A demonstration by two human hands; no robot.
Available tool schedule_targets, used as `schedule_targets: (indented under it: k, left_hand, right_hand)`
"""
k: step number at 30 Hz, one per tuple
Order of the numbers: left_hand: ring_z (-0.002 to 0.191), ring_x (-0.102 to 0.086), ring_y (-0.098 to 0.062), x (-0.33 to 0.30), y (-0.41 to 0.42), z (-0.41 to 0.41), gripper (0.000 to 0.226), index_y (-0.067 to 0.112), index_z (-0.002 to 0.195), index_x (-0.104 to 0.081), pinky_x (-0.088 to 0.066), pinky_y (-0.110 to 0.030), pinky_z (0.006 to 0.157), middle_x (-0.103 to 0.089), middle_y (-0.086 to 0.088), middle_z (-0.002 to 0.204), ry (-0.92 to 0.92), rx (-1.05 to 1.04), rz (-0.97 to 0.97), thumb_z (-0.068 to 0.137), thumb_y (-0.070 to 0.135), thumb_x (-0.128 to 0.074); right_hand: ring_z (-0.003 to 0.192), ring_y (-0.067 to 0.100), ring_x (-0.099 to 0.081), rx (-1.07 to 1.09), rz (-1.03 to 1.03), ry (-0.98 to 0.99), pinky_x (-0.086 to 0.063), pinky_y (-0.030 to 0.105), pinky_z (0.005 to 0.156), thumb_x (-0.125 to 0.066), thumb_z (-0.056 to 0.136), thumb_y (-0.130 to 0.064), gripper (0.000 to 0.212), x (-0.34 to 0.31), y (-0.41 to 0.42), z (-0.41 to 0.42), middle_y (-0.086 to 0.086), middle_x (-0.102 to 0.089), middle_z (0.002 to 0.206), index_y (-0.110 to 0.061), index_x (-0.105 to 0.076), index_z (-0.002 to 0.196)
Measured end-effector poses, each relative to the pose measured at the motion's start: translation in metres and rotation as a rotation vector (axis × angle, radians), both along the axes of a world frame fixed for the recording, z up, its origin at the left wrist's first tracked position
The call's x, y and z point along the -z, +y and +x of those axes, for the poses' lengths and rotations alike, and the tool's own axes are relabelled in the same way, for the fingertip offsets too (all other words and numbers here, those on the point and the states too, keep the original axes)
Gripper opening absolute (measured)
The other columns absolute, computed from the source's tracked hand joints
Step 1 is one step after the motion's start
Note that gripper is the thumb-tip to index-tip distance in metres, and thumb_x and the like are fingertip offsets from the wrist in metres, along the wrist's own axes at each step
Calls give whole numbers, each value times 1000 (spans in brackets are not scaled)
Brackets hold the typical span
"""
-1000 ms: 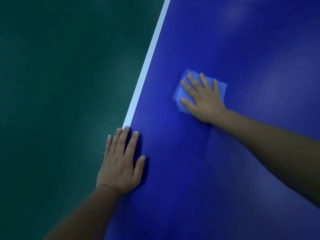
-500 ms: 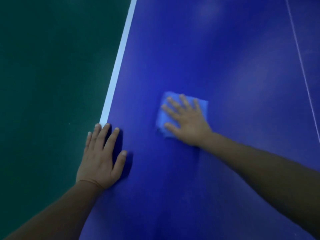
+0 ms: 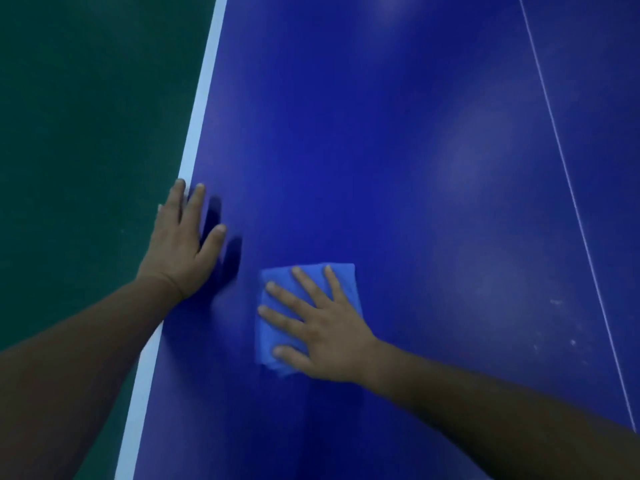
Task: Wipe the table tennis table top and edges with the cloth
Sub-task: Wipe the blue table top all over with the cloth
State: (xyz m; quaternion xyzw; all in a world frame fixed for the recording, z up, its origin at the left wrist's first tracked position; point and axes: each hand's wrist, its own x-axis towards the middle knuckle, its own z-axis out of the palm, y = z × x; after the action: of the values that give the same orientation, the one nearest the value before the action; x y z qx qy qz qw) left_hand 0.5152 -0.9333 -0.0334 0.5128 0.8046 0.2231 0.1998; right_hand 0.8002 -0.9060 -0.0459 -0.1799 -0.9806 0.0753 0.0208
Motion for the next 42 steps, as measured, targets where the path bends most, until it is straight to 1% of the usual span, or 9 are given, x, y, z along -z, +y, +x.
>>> schedule_targets:
  k: [2,5,9,18,23,27,29,34,42]
  left_hand:
    - [155,-6,-27,-4,-32,22,81,11,159,-24,2,-40,125,-9,-14,168,99,16,-1,93,59,-26]
    - [153,-15,-32,-6,-98,65,72,5,154,-34,-3,-45,124,-19,-19,165,142,32,8,97,50,-32]
    - [153,-18,-31,-1,-173,118,66,7,153,-38,-6,-52,125,-27,-17,163,225,156,-10,99,44,-34]
    - [150,-25,-35,7,-195,143,62,8,148,-48,-13,-60,122,-37,-15,159,289,266,-62,99,43,-31]
    - [150,-24,-36,6,-196,143,64,8,146,-48,-12,-57,123,-37,-16,157,315,269,-83,99,46,-28]
    - [150,-23,-36,7,-197,143,64,8,146,-48,-10,-56,124,-38,-17,157,309,259,-70,97,46,-29]
    - [150,-23,-36,7,-197,143,65,8,146,-48,-10,-56,124,-37,-17,157,316,260,-66,97,46,-28]
    - [149,-24,-38,8,-197,144,67,6,145,-49,-9,-56,122,-38,-19,156,338,258,-37,96,46,-29]
    - [146,-25,-42,6,-196,150,68,5,145,-46,-14,-60,118,-38,-22,154,406,258,-73,95,47,-28]
  right_hand:
    - [152,36,-24,-7,42,-48,-18,71,114,-43,97,-61,62,2,22,34,-3,-33,163,-38,-35,154]
    - [148,41,-30,477,67,-153,-27,76,106,-31,95,-63,66,-1,88,70,0,-35,162,-34,-32,154]
    - [155,32,-2,939,-85,-189,-4,67,119,-14,97,-68,71,-14,91,70,-8,-5,170,-36,-14,161]
    - [154,32,-15,455,-17,-86,-14,68,118,-38,99,-62,62,-2,-147,97,-4,-24,166,-35,-34,155]
    - [154,32,-15,855,-41,-207,-15,68,117,-24,98,-65,66,-3,-93,191,-6,-19,167,-35,-29,157]
    - [155,33,0,1286,-103,-190,-4,67,120,-15,101,-63,66,-7,-88,164,-6,-3,170,-35,-11,161]
    - [155,35,-7,1241,-58,-138,-7,68,119,-17,100,-60,66,-8,-115,119,-4,-11,169,-33,-20,160]
    - [155,30,-10,677,-57,-109,-7,64,119,-30,99,-62,63,-2,-177,107,-7,-19,167,-36,-29,156]
    - [156,28,4,1392,-146,-208,1,62,121,-16,102,-64,65,-16,-100,248,-9,3,170,-39,-6,160]
